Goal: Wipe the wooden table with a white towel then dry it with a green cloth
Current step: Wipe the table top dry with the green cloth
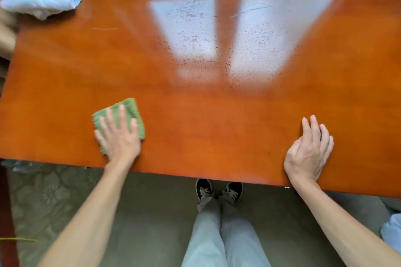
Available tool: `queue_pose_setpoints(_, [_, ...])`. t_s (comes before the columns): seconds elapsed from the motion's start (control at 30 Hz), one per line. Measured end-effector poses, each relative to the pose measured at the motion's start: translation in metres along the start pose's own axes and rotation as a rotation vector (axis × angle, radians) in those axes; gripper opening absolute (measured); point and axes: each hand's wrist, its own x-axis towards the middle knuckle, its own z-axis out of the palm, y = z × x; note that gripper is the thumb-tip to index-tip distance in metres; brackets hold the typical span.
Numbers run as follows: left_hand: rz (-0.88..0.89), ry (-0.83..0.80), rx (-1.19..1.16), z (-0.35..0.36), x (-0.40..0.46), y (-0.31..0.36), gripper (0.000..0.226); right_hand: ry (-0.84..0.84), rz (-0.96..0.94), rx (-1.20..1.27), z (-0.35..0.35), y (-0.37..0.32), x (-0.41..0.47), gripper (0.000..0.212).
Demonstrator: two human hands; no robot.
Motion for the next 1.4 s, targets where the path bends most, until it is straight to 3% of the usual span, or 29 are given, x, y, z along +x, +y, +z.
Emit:
queue_pose_setpoints(0.1, [-0.158, -0.002, -0.033, -0.014, 0.024, -0.035, 0.058, 0.002, -0.002, -0.005, 0.000, -0.001, 0.000, 0.047])
queue_pose_setpoints(0.2, [-0.158, 0.023, -0.064, -0.007, 0.018, -0.013, 0.057, 0.008, -0.001, -0.020, 0.001, 0.001, 0.001, 0.047])
queue_pose_setpoints(0.4, [0.280, -0.001, 0.013, 0.036, -0.074, 0.091, 0.063, 0.012, 0.003, -0.038, 0.003, 0.003, 0.000, 0.046])
queue_pose_setpoints(0.6, [0.556, -0.152, 0.121, 0.081, -0.196, 0.181, 0.068, 0.003, -0.003, -0.020, 0.002, 0.001, 0.001, 0.045])
queue_pose_setpoints(0.8, [0.817, -0.118, 0.130, 0.086, -0.227, 0.171, 0.067, 0.002, -0.008, -0.003, 0.000, 0.001, 0.000, 0.047])
queue_pose_setpoints(1.13, [0.119, -0.060, 0.014, 0.027, -0.098, 0.027, 0.059, -0.078, -0.021, 0.099, -0.004, 0.010, 0.002, 0.043])
queue_pose_setpoints(1.3, [-0.174, -0.029, -0.054, 0.021, -0.062, 0.054, 0.059, -0.284, -0.116, 0.319, -0.036, 0.050, 0.020, 0.042])
queue_pose_setpoints(1.4, [-0.098, -0.042, -0.052, 0.031, -0.076, 0.097, 0.060, -0.225, -0.158, 0.295, -0.062, 0.096, 0.040, 0.042])
